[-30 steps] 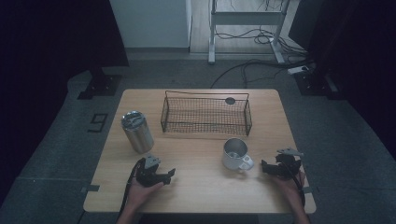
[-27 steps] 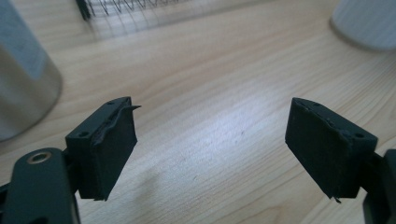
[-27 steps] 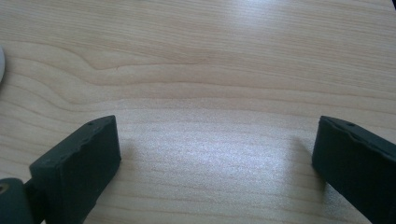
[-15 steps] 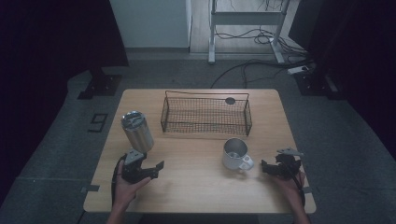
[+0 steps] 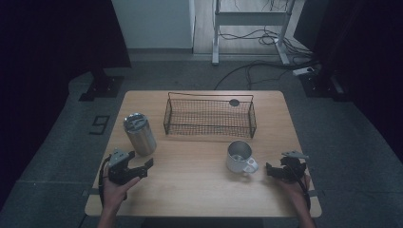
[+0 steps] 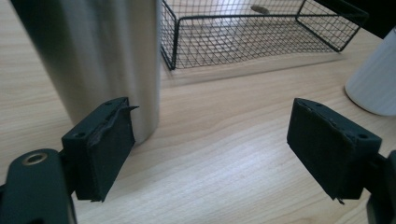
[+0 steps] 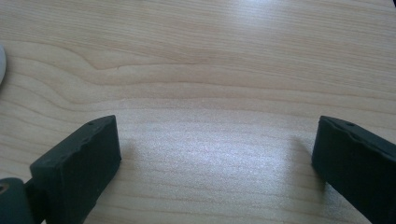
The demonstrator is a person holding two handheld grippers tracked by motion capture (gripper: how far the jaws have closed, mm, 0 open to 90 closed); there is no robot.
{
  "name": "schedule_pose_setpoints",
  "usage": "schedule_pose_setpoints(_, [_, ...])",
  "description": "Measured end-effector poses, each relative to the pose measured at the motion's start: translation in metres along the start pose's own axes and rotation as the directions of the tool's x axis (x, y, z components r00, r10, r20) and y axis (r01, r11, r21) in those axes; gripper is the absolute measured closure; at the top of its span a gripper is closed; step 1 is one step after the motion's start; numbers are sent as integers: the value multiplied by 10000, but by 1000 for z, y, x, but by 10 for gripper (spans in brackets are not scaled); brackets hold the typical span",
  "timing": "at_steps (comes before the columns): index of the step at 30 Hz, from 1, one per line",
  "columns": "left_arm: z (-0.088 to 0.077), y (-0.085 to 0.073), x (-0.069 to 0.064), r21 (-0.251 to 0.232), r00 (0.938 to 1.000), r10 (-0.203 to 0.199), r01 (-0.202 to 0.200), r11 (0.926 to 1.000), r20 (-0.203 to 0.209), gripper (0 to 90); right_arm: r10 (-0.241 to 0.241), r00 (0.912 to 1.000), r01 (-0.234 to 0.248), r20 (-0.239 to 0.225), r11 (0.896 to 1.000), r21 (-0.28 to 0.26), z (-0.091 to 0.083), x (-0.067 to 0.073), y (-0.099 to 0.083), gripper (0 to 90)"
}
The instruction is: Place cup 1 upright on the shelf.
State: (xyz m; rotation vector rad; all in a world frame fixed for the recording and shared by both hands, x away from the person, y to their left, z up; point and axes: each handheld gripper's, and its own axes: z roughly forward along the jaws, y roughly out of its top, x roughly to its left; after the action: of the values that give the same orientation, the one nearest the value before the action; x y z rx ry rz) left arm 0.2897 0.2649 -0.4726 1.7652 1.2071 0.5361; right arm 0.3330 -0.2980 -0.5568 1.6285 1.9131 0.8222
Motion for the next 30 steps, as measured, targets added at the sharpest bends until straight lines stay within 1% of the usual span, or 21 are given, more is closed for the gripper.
schedule_pose_setpoints(3, [-2,0,2,-66,10000,-37,36,10000,-49,150,1,10000,-1,0,10000,2,0,0,0,10])
schedule_pose_setpoints(10, [-3,0,11,-151,9991,-157,151,9998,-403,149,5,10000,-5,3,10000,-3,0,0,0,11])
schedule_pose_setpoints(15, [-2,1,14,-97,9986,-130,125,9999,-516,145,0,10000,0,-1,10000,0,0,0,0,11])
schedule_pose_setpoints(19, [-3,3,22,-65,9965,-236,232,9997,-801,138,4,10000,-4,1,10000,-7,0,0,0,11])
schedule_pose_setpoints(24, [-2,5,27,-68,9957,-245,240,9997,-895,128,-3,10000,3,-4,10000,-4,0,0,0,12])
schedule_pose_setpoints(27, [1,6,30,-13,9944,-279,279,9996,-1015,100,-3,10000,3,-5,10000,-4,0,0,0,12])
schedule_pose_setpoints(28, [4,7,32,5,9933,-372,375,9993,-1095,84,-2,10000,2,-3,10000,-4,0,0,0,12])
schedule_pose_setpoints(30, [6,7,33,12,9932,-397,401,9992,-1092,72,0,10000,0,-4,10000,-3,0,0,0,12])
